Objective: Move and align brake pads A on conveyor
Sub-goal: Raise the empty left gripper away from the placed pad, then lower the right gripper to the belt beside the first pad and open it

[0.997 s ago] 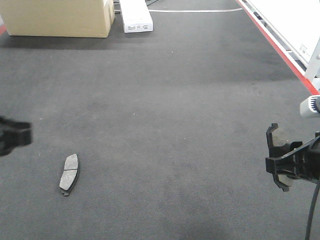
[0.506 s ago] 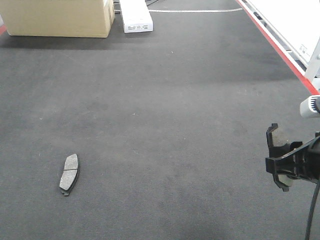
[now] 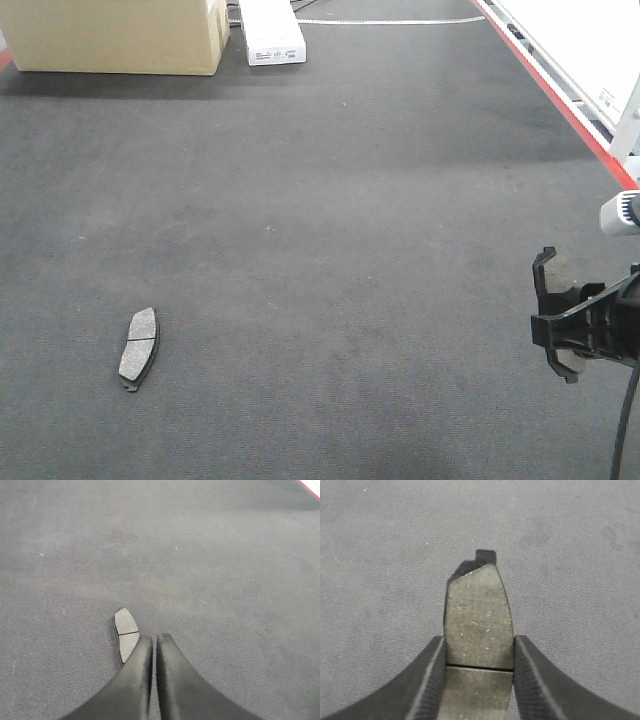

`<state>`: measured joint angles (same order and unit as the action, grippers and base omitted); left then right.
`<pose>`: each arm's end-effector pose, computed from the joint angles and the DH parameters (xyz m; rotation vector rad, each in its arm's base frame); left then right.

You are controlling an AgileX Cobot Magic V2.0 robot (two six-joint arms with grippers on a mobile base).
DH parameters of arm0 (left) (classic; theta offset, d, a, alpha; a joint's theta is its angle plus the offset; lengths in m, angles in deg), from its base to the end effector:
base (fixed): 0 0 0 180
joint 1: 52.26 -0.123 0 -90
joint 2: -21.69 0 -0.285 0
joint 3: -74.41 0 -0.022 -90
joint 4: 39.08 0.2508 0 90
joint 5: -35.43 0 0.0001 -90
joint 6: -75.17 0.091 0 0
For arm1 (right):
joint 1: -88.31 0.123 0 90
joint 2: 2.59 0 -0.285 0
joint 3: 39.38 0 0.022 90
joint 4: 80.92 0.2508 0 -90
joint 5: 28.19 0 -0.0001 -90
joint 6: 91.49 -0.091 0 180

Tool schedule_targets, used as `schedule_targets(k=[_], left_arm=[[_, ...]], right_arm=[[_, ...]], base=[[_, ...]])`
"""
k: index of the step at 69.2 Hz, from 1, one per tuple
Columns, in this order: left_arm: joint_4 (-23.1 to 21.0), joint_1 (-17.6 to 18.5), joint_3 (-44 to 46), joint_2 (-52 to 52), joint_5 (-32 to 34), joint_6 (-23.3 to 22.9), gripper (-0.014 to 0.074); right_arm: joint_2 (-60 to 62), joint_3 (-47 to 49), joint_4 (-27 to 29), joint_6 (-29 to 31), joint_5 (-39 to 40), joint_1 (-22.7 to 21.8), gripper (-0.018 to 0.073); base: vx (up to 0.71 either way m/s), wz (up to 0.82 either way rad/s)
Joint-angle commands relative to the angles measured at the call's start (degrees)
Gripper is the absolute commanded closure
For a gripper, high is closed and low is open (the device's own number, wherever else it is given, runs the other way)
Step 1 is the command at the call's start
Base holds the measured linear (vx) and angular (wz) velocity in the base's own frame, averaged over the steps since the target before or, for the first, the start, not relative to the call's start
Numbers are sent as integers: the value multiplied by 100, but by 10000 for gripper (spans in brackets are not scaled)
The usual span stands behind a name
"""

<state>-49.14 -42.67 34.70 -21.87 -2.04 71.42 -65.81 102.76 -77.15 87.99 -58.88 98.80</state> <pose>0.1148 -0.0292 0.3249 0.0245 2.1142 -0.3353 0.1860 0.0376 0.2902 -0.1525 2.2990 0.1665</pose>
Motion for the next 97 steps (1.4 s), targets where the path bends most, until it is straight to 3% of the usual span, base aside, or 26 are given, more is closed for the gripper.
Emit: schedule_targets(k=[1, 77, 85, 97], left_arm=[[-33, 18, 141, 14, 351, -8, 604], [-33, 18, 141, 14, 351, -8, 603], [-33, 18, 141, 14, 351, -8, 603], [-33, 18, 141, 14, 351, -8, 603]], right_arm=[[96, 176, -11, -1, 433, 4, 562], [78, 204, -11, -86, 560, 4, 562], [-259, 511, -11, -424, 334, 4, 562], [-1248, 1160, -11, -432, 143, 4, 562]], base=[[0, 0], [0, 0], [0, 0], [0, 0]])
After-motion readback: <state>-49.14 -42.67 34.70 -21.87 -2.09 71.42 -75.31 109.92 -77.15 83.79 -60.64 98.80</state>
